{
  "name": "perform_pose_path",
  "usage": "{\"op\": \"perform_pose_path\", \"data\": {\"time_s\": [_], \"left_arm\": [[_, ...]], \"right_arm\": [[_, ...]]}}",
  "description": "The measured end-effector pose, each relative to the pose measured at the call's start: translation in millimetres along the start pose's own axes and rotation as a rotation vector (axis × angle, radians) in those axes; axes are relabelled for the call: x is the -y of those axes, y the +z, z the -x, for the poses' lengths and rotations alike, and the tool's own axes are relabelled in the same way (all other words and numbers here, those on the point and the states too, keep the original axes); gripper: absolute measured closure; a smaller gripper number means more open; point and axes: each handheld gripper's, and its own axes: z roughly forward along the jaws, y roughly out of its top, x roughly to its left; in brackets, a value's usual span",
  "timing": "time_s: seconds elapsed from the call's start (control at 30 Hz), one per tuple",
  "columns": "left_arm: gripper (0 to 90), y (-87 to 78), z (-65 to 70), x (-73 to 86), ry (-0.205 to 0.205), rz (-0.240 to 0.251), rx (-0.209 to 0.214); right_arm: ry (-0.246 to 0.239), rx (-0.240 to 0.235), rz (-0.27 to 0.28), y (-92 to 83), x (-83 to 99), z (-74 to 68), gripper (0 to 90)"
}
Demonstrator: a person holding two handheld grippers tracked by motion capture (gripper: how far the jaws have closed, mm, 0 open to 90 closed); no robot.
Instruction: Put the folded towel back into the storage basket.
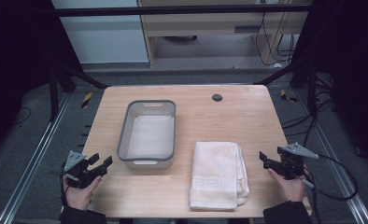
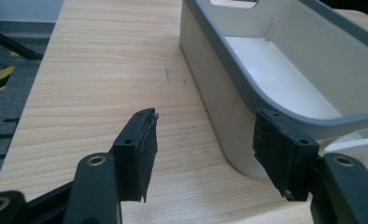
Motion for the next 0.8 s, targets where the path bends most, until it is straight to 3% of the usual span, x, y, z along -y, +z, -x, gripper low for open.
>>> {"op": "perform_pose_path", "data": {"time_s": [0.23, 0.5, 0.8], "left_arm": [[41.3, -6.1, 9.4, -7.9, -0.003, 0.028, 0.028], [43.3, -7.8, 19.4, -13.8, 0.005, 0.044, 0.044], [44.5, -10.3, 36.9, -24.8, 0.036, 0.063, 0.083]], "right_arm": [[-0.021, -0.021, 0.027, -5.8, -5.3, -4.5, 26.6], [-0.027, -0.049, 0.022, -9.0, -11.1, -9.5, 30.8], [-0.043, -0.056, 0.042, -14.0, -20.2, -13.0, 31.8]]}}
